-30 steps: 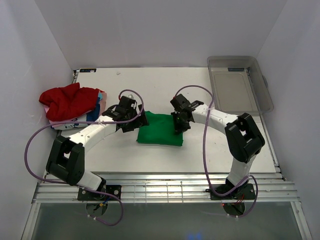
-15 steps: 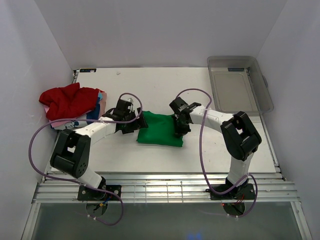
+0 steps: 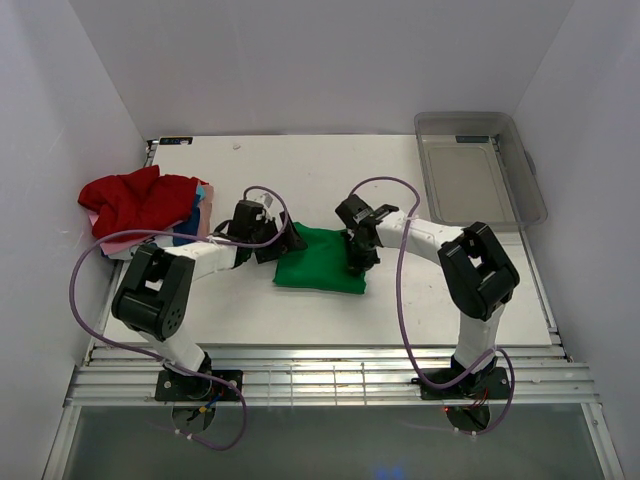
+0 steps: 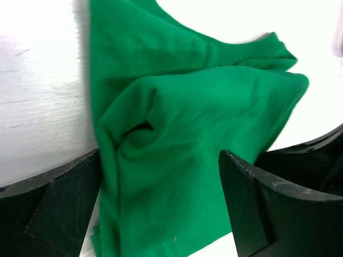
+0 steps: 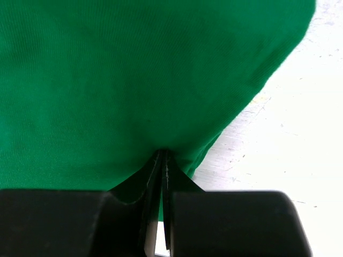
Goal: Fold and stack the t-shirts
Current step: Neatly place the folded tshirt to the corner
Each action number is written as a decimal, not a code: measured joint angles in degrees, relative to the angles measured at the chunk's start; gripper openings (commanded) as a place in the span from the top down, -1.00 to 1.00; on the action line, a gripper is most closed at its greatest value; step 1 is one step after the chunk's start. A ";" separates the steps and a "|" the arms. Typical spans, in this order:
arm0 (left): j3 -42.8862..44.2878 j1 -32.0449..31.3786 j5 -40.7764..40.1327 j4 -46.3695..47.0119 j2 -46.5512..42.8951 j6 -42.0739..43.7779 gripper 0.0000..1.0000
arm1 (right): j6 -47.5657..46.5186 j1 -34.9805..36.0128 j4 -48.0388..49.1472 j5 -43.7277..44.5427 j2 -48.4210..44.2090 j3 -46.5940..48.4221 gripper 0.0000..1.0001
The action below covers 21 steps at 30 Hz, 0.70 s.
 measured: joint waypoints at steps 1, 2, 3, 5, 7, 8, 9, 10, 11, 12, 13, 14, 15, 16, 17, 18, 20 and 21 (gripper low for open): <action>-0.33 -0.11 0.55 1.20 0.24 -0.55 -0.96 | 0.00 0.02 -0.15 0.00 0.20 0.22 0.84; -0.50 -0.31 1.03 2.27 0.46 -1.09 -0.96 | 0.00 0.04 -0.39 0.00 0.44 0.52 0.85; -0.68 -0.74 1.49 3.34 0.76 -1.64 -0.96 | 0.00 0.07 -0.72 0.00 0.63 0.83 0.85; -0.79 -2.29 1.66 5.46 1.42 -2.73 -0.96 | 0.00 0.11 -1.25 0.09 1.03 1.40 0.84; -0.85 -4.72 1.51 7.56 2.23 -4.11 -0.96 | -0.02 0.15 -1.75 0.20 1.42 1.95 0.85; -0.83 -6.16 1.46 8.63 2.73 -4.92 -0.96 | -0.02 0.17 -1.92 0.24 1.53 2.10 0.85; -0.68 -7.91 1.46 9.86 3.37 -5.81 -0.96 | -0.02 0.20 -2.21 0.35 1.68 2.34 0.85; -0.48 -8.98 1.49 10.49 3.82 -6.38 -0.96 | -0.02 0.24 -2.36 0.39 1.79 2.47 0.85; 0.00 -10.38 1.55 11.19 4.46 -7.19 -0.96 | -0.02 0.28 -2.47 0.44 1.84 2.56 0.84; 0.37 -11.37 1.57 11.61 4.94 -7.69 -0.96 | -0.02 0.33 -2.49 0.48 1.88 2.60 0.84; 0.72 -12.09 1.60 11.78 5.31 -8.15 -0.96 | -0.02 0.37 -2.49 0.52 1.88 2.60 0.85; 1.01 -12.63 1.62 11.91 5.64 -8.50 -0.94 | -0.02 0.39 -2.49 0.57 1.88 2.60 0.84; 1.27 -12.98 1.66 11.93 5.90 -8.79 -0.72 | -0.02 0.42 -2.49 0.59 1.88 2.60 0.85; 1.49 -13.20 1.57 11.80 6.10 -9.05 -0.44 | -0.02 0.42 -2.49 0.59 1.88 2.60 0.85; 1.57 -13.27 1.46 11.43 6.58 -9.25 -0.17 | -0.02 0.42 -2.49 0.59 1.88 2.60 0.85; 1.70 -13.27 1.42 11.04 7.26 -9.31 0.21 | -0.02 0.44 -2.49 0.59 1.88 2.60 0.85; 1.90 -13.25 1.38 10.10 8.33 -9.84 0.57 | -0.02 0.46 -2.49 0.59 1.88 2.60 0.85; 1.92 -13.16 1.70 10.03 8.50 -9.94 0.79 | -0.02 0.50 -2.47 0.59 1.88 2.58 0.84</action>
